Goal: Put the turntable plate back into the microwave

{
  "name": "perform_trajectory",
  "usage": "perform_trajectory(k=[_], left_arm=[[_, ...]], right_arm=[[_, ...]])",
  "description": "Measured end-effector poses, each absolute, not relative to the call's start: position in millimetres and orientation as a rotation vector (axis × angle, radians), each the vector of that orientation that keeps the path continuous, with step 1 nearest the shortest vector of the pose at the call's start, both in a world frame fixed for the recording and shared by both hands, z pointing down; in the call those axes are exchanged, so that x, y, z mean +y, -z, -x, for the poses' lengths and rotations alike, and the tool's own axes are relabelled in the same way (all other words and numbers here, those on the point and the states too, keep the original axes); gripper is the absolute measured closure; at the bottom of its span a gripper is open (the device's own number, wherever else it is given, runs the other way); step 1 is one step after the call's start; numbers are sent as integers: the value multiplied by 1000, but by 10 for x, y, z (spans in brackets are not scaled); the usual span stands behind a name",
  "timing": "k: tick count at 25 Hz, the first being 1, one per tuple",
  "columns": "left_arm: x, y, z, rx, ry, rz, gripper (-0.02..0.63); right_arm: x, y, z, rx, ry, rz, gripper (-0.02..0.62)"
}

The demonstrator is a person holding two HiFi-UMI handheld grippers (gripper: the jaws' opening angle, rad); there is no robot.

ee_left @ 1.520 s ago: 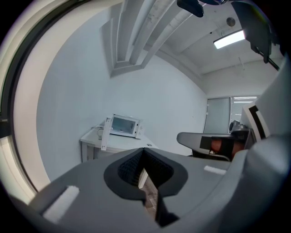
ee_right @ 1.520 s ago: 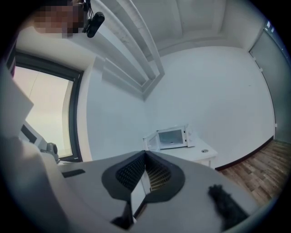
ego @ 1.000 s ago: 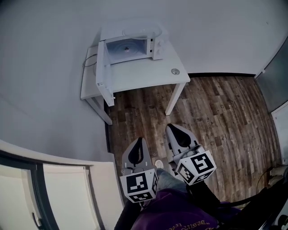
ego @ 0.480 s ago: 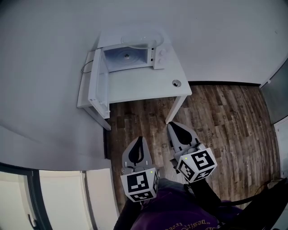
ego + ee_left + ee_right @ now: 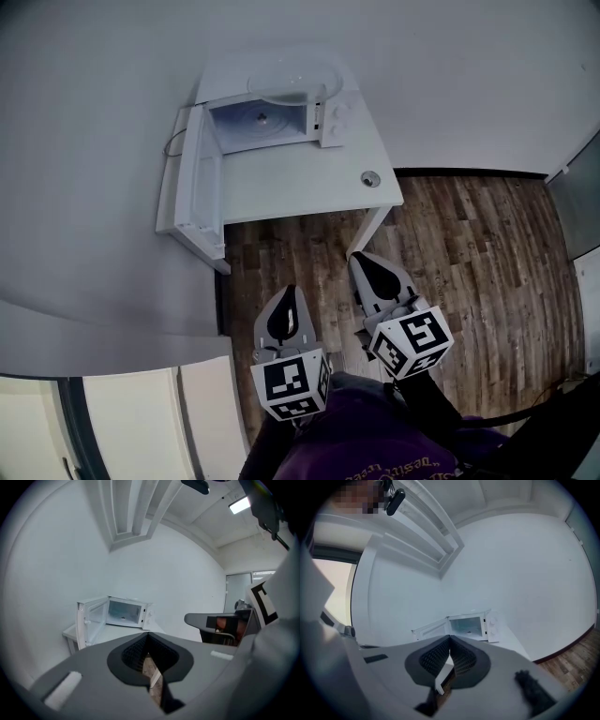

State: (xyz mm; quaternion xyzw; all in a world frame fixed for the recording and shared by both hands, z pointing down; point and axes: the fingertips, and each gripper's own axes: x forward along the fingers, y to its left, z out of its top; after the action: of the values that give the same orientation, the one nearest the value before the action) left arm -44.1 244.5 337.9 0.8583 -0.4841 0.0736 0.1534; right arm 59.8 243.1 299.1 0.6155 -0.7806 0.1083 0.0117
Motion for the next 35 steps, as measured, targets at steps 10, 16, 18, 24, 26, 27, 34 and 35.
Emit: perform_trajectory(k=[10,16,18,24,26,27,34,35], left_arm=[[1615,-3353,167,-1330,-195,-2503,601],[1088,-3302,38,-1308,-203,-2529,601],[898,-3290,31,-1303,-205,-2531,601],[394,-3247,-7,-1274,-211,-2562,600],[256,-3233,-19,-1264,-212,-2575,600],[194,-3228,-21,-1258,-210,-2579,601],[-137,-3268,-68,-1228,-199,-2573,600],[-169,-3281,-79,-1228,-198,-2569,600]], right_arm=[[1688,-3042,-723,-2423,-359,-1914,589],[1173,-3016,-834,-2431,-380,-1931,589],[990,-3009,-832,-2441,-390,-1927,589],[505,-3021,-883,-2421,-438,-1976,589],[365,-3017,-894,-2414,-440,-1990,589],[303,-3016,-897,-2409,-439,-1996,589],[-3,-3075,-953,-2378,-459,-2012,588],[-34,-3093,-968,-2374,-465,-2010,588]])
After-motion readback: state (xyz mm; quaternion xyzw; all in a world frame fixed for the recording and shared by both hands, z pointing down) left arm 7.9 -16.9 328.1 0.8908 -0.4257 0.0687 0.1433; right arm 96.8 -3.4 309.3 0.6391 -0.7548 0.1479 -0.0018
